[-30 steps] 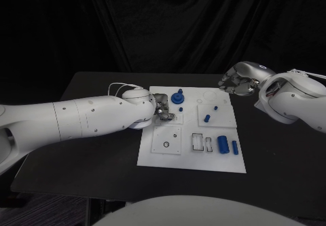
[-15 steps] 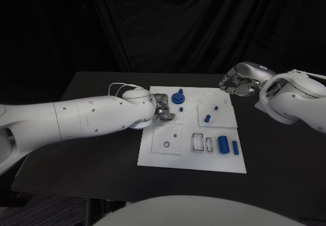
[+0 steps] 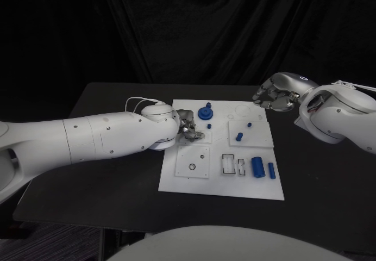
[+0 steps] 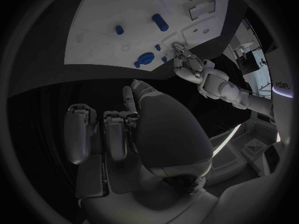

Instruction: Assemble the parts on the task board

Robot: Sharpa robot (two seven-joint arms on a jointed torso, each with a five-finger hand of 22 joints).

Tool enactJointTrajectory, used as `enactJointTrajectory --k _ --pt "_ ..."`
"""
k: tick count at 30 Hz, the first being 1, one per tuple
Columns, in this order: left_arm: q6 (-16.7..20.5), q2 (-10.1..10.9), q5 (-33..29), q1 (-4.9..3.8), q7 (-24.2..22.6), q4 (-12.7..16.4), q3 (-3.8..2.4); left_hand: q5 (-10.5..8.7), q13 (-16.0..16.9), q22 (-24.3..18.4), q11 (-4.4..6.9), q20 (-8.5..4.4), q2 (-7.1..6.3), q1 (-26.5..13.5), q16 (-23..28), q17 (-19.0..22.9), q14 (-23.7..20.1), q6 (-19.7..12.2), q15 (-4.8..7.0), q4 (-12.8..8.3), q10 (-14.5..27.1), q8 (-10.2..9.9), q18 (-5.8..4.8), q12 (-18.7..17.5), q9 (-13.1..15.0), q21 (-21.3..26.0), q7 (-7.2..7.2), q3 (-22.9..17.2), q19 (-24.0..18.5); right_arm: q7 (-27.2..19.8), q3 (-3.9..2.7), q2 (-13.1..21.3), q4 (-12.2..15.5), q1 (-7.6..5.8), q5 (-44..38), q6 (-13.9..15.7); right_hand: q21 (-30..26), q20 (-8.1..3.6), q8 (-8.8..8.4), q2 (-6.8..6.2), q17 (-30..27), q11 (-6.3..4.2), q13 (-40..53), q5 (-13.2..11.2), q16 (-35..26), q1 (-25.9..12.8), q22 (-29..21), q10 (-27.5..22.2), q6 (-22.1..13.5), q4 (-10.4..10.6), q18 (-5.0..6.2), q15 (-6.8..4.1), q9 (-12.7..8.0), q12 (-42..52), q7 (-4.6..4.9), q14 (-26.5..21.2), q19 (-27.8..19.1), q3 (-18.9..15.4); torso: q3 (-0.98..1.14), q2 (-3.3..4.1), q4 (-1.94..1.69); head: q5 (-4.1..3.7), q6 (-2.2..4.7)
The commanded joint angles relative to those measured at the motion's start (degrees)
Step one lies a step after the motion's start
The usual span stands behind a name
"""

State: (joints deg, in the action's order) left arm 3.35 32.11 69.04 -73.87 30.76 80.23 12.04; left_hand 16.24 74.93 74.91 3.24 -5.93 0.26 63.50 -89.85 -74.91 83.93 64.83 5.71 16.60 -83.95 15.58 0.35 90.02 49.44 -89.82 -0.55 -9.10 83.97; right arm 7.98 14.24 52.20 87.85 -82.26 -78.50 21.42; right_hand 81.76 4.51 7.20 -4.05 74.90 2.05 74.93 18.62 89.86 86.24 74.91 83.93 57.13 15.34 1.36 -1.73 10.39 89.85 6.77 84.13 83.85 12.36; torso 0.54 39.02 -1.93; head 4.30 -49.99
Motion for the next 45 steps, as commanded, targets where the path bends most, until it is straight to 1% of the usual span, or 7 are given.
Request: enactJointTrajectory --k 1,7,16,29,38,44,45 --pt "-1.1 -0.1 -0.1 0.24 0.0 -0.1 0.07 -1.22 15.1 15.1 -0.34 0.51 0.02 -1.1 -0.2 -15.1 6.1 0.2 -0.41 0.0 -6.0 -0.3 -0.35 0.0 0.2 -0.2 -0.28 0.6 6.0 1.5 -0.05 0.1 0.0 0.15 -0.1 -0.4 -0.2 0.38 -0.27 0.79 15.1 0.37 15.1 0.4 0.1 0.0 12.2 6.1 0.3 0.0 0.83 0.44 -0.1 0.2 0.11 5.9 1.7 0.3 0.00 0.00 0.11 0.14 -0.01" --pt "-1.3 0.0 -0.1 0.27 0.1 -0.1 0.07 -5.03 15.1 15.1 -0.39 0.58 0.55 -3.9 -0.2 -15.1 6.1 0.6 -0.47 0.0 -6.0 -1.0 -0.35 0.0 0.7 -0.2 -0.32 2.4 6.0 1.5 -0.05 0.0 0.0 0.17 -0.1 -0.6 -0.2 0.39 -0.26 0.89 15.1 0.36 15.1 0.5 0.1 -0.1 12.2 6.1 0.3 0.0 0.83 0.43 -0.1 0.2 0.09 5.9 1.7 0.4 0.01 0.00 0.07 0.11 -0.01" --pt "-0.7 0.0 -0.1 0.30 0.0 -0.3 0.07 -6.99 15.1 15.1 -0.46 0.64 1.31 -7.1 -0.2 -15.1 6.1 0.8 -0.53 0.2 -6.0 -1.7 -0.35 0.0 1.2 -0.2 -0.41 4.5 6.0 1.7 -0.05 0.0 0.0 0.20 -0.1 -0.9 -0.3 0.39 -0.23 1.06 15.1 0.34 15.1 0.6 0.1 -0.2 12.2 6.1 0.4 0.1 0.84 0.42 -0.1 0.2 0.06 5.9 1.7 0.4 0.02 0.00 0.02 0.12 -0.01" --pt "0.5 0.2 -0.1 0.32 -0.7 -0.4 0.07 -12.73 15.1 15.1 -0.65 0.80 2.72 -13.7 -0.2 -15.1 6.1 1.2 -0.69 0.2 -6.0 -3.0 -0.35 0.0 2.2 -0.2 -0.62 10.4 6.0 1.8 -0.05 0.0 0.0 0.27 -0.1 -1.3 -0.3 0.38 -0.21 1.16 15.1 0.32 15.1 0.7 0.1 -0.2 12.2 6.1 0.5 0.1 0.86 0.41 -0.1 0.2 0.03 5.9 1.7 0.5 -0.02 0.02 0.08 0.33 -0.01" --pt "1.3 0.3 -0.1 0.32 -1.3 -0.5 0.07 -13.29 15.1 15.1 -0.70 0.85 3.31 -16.9 -0.2 -15.1 6.1 1.4 -0.74 0.2 -6.0 -3.6 -0.35 0.0 2.7 -0.2 -0.68 14.5 6.0 1.9 -0.05 0.0 0.0 0.32 -0.1 -1.4 -0.4 0.38 -0.19 1.19 15.1 0.31 15.1 0.8 0.1 -0.2 12.2 6.1 0.5 0.1 0.87 0.40 -0.1 0.2 0.02 5.9 1.7 0.5 -0.01 0.00 0.07 0.40 -0.01" --pt "2.6 0.5 -0.1 0.32 -1.7 -0.6 0.07 -13.07 15.1 15.1 -0.71 0.87 5.72 -18.1 -0.2 -15.1 6.1 1.6 -0.75 0.2 -6.0 -3.9 -0.35 0.0 3.0 -0.2 -0.66 16.3 6.0 1.9 -0.05 0.1 0.0 0.34 -0.1 -1.5 -0.4 0.38 -0.18 1.24 15.1 0.29 15.1 0.8 0.1 -0.3 12.2 6.1 0.6 0.1 0.86 0.39 -0.1 0.2 0.00 5.9 1.7 0.5 -0.02 0.02 0.08 0.36 -0.01" --pt "3.0 0.6 -0.1 0.32 -1.9 -0.6 0.07 -13.05 15.1 15.1 -0.68 0.87 6.57 -18.4 -0.2 -15.1 6.1 1.8 -0.74 0.2 -6.0 -3.9 -0.35 0.0 3.2 -0.2 -0.62 16.6 6.0 1.9 -0.05 0.1 0.0 0.34 -0.1 -1.5 -0.4 0.38 -0.18 1.24 15.1 0.29 15.1 0.8 0.1 -0.3 12.2 6.1 0.6 0.1 0.86 0.39 -0.1 0.2 0.00 5.9 1.7 0.5 -0.01 0.02 0.08 0.33 -0.01"
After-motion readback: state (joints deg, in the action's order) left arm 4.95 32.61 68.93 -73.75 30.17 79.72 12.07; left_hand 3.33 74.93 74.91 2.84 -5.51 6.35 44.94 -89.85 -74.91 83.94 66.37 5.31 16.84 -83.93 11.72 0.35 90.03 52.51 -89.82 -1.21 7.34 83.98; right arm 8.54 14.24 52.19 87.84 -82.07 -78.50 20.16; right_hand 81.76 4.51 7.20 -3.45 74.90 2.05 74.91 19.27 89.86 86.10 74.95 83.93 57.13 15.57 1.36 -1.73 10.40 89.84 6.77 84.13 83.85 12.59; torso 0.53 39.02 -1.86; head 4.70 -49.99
